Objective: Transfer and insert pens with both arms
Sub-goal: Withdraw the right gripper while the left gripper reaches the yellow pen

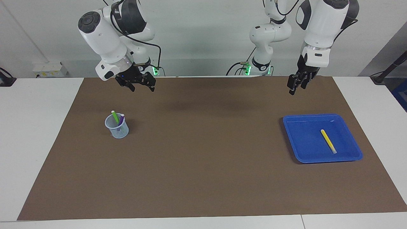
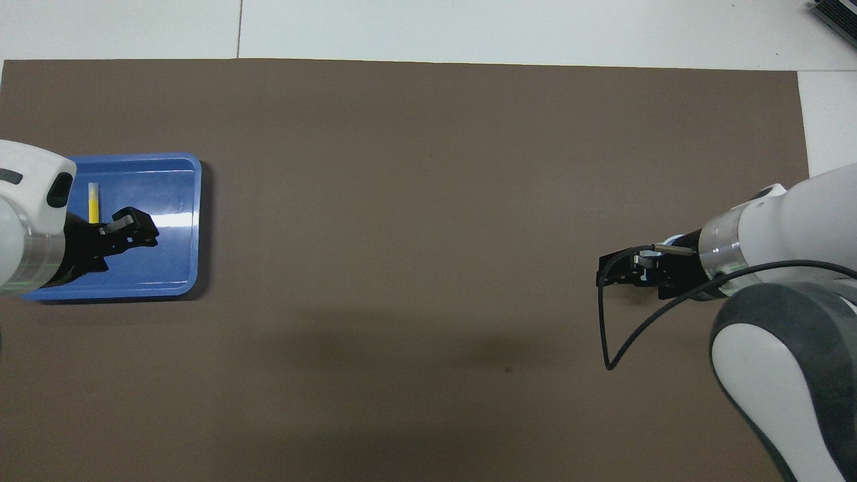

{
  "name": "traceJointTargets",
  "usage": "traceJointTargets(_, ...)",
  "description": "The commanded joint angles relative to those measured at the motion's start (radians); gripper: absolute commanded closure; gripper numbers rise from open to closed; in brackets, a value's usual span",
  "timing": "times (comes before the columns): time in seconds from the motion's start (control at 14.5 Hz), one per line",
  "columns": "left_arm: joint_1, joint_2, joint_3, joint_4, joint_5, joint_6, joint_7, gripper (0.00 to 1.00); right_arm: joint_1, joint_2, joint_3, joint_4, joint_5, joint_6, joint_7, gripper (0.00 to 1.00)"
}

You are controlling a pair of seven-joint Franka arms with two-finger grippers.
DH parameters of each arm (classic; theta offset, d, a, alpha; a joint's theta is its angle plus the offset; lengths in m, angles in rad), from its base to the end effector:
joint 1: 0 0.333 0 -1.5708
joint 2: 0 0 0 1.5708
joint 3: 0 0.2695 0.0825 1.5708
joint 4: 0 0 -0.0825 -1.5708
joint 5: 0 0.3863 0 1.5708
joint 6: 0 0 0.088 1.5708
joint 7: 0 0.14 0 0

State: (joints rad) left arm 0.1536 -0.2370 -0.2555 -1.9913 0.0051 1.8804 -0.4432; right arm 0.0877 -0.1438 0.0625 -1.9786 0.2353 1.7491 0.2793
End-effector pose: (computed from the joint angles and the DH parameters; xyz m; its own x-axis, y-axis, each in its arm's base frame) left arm 0.5147 -0.0581 0.4931 0.9333 0.3331 0.1343 0.3371 -0.9414 -0.0075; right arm 0.5039 0.1058 0.4462 0.9753 -0.1657 -0.1464 -0.1913 -0.9643 -0.1831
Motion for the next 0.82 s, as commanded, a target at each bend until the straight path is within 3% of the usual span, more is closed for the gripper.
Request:
traceJointTargets(0.0,0.322,-0.024,-0.041,-0.096,-0.071,0.114,0.442,0.29,-0.008,0.0,0.002,0.007,0.026,-0.007,0.012,0.0)
traceJointTargets(0.41,0.323,0.011,-0.041,-0.098,-0.071,0.16,0.442,0.29,-0.008,0.0,0.002,0.006,0.026,-0.005,0.012,0.0)
traceJointTargets(0.76,0.323,0.076,-0.041,-0.149,-0.071,0.293,0.442,0.29,-0.006,0.0,0.003,0.004,0.026,0.0,0.012,0.0)
